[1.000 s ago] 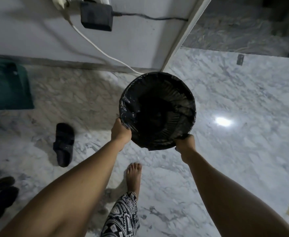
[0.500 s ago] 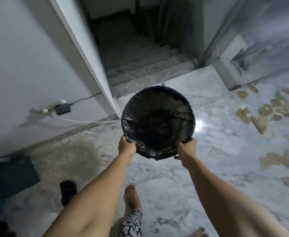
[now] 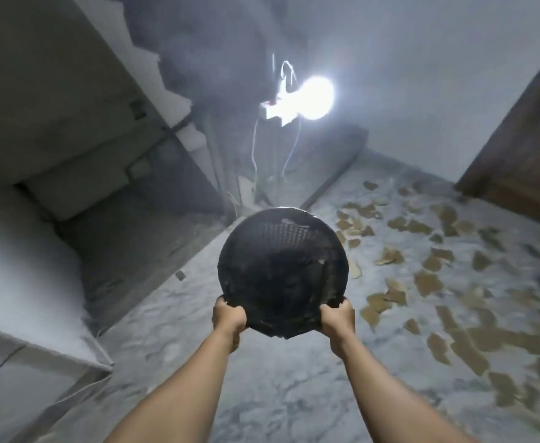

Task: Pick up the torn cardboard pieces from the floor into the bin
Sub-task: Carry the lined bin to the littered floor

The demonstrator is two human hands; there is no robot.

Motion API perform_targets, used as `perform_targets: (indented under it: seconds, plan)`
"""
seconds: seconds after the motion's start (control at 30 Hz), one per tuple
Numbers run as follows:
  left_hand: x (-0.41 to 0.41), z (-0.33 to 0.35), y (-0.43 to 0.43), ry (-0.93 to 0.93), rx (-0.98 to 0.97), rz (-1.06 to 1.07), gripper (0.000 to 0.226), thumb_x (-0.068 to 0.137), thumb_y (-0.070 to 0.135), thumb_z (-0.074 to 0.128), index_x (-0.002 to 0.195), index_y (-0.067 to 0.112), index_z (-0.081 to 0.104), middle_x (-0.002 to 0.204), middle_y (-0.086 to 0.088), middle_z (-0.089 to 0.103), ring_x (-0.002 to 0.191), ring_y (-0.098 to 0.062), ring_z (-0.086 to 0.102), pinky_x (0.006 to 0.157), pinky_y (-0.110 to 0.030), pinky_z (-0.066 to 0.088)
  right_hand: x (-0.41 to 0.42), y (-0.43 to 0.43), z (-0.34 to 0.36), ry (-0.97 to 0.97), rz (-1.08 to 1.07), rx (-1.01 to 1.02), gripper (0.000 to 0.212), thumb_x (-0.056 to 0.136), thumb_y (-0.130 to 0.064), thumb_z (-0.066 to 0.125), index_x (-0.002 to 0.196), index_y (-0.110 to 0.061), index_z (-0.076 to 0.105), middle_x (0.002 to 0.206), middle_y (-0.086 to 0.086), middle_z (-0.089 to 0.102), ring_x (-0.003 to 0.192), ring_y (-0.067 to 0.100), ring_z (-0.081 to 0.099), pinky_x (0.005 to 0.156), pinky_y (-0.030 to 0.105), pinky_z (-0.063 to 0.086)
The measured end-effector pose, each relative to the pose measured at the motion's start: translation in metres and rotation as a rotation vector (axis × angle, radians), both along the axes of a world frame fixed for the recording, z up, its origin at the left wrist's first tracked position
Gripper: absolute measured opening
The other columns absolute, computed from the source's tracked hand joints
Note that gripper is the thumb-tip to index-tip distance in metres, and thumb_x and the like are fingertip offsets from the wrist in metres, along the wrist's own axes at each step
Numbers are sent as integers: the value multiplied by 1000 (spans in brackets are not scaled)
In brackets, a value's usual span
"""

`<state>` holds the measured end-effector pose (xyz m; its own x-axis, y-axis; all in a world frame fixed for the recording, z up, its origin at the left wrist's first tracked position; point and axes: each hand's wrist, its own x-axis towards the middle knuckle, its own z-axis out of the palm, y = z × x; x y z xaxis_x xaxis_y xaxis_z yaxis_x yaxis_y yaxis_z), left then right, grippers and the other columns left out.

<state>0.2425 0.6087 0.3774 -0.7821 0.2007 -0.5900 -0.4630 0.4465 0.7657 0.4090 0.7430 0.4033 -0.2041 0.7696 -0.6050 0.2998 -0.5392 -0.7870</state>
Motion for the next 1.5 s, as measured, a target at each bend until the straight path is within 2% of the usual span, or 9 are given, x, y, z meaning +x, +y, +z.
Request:
perform_targets:
  seconds: [0.23,0.5,0.67,0.77,0.87,1.1,1.2,1.37,1.5]
  plan:
    - [87,41,178,40,123,-195,43,84,5,61,125,18,52,115,-5,63,97,-28,63,80,-47,61,109,130,26,50,-292,1,9,86,-12,67,95,-14,64,102,10,68,87,32,67,75,46,62]
    - [128,55,371,20,248,-444,48,76,3,64,120,18,52,101,0,67,79,-23,67,57,-39,61,163,280,35,127,-468,4,27,93,-8,60,120,-12,57,118,11,61,96,33,62,72,41,59]
    - [108,32,519,7,236,-510,51,79,5,70,123,21,49,109,-3,65,88,-24,67,72,-44,62,151,418,19,208,-521,-29,42,96,2,56,137,-7,49,120,14,58,87,28,61,63,38,55]
    - [87,-2,620,-60,257,-564,50,82,4,69,126,19,49,118,-7,64,93,-30,69,67,-43,63,137,512,-12,208,-593,-83,53,97,2,56,145,-9,39,122,16,55,96,37,63,66,47,57]
    - [70,-33,712,-150,253,-619,38,91,-1,59,124,15,48,116,-5,61,98,-30,67,71,-45,62,125,602,-51,183,-639,-118,39,96,0,58,132,-14,51,125,21,60,89,37,68,55,39,59]
    - [44,-140,896,-165,193,-759,28,96,-6,47,91,21,48,97,-6,64,83,-24,68,62,-38,59,106,778,-174,130,-734,-133,49,98,-2,56,144,-9,42,120,20,66,86,32,70,63,44,60]
    - [42,-214,951,-109,189,-793,24,96,-2,50,88,20,53,88,-4,67,77,-21,69,68,-40,60,96,836,-243,73,-721,-86,50,101,-4,52,148,-13,38,119,11,57,104,34,63,63,41,61]
    - [38,-370,1006,-60,154,-865,17,96,3,52,93,13,65,94,-7,74,83,-21,74,71,-38,62,103,903,-383,77,-622,-22,47,102,-4,48,147,-14,37,123,4,55,101,29,61,70,40,57]
    - [48,-472,1031,-84,148,-905,19,96,1,49,104,7,65,96,-9,75,84,-22,75,75,-38,60,125,933,-484,111,-588,-27,33,102,-5,50,130,-21,50,112,1,60,112,34,58,65,38,57]
